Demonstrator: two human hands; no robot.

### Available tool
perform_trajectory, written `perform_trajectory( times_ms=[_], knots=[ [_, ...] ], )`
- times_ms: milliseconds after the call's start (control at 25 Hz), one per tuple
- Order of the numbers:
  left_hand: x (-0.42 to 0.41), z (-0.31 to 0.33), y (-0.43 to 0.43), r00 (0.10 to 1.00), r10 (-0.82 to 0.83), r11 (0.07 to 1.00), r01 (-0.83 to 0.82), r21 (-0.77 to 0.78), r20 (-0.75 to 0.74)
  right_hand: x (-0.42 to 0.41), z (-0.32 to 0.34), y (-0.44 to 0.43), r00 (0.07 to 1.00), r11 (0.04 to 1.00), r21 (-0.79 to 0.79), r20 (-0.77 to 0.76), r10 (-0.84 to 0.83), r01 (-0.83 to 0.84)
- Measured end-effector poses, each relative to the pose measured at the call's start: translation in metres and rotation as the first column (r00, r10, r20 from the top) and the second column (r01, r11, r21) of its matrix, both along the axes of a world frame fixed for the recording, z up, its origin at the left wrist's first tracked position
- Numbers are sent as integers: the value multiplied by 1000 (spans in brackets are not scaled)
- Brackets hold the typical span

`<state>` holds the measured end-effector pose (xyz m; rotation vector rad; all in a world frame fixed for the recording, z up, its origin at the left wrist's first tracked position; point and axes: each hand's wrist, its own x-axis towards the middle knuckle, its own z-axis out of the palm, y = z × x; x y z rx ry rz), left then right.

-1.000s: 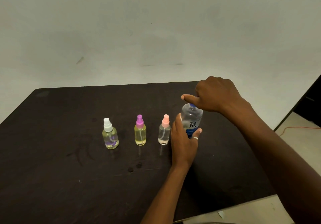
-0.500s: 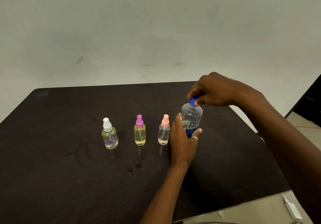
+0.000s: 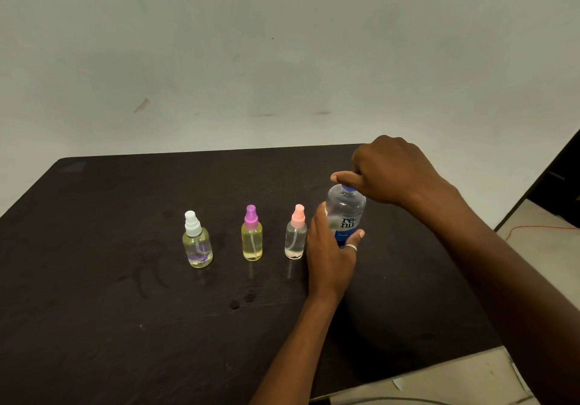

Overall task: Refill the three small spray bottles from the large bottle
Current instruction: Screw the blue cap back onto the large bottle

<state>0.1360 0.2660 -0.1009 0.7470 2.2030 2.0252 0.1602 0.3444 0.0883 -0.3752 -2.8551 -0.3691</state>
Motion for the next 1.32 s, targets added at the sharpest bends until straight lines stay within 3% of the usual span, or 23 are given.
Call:
perform_trajectory(
  times_ms=[120,280,360,520,600,720,960,1320],
  knots=[
    [0,0,-1,1000,13,1000,-13,21,-26,1,-1,-12,998,993,101,-26,-51,53],
    [0,1,-1,1000,9,1000,-8,17,-16,4,-1,-11,996,993,82,-41,-77,81],
    [1,2,-2,1000,3,1000,-3,12,-11,6,1,-5,998,999,11,-51,-42,42],
    [0,2,-2,1000,-10,1000,10,2,6,6,14,12,985,959,-261,98,144,-115],
    [0,2,-2,1000,-17,1000,17,-5,20,6,19,14,961,939,-303,171,219,-160],
    [1,2,-2,1000,-15,1000,15,-6,13,4,17,16,954,927,-321,160,255,-194],
    [-1,0,-1,1000,-10,1000,10,-8,8,-3,8,17,978,953,-268,114,174,-139],
    [-1,-3,0,1000,7,1000,-6,11,-22,-4,-7,-11,997,992,108,-51,-58,63]
  ],
)
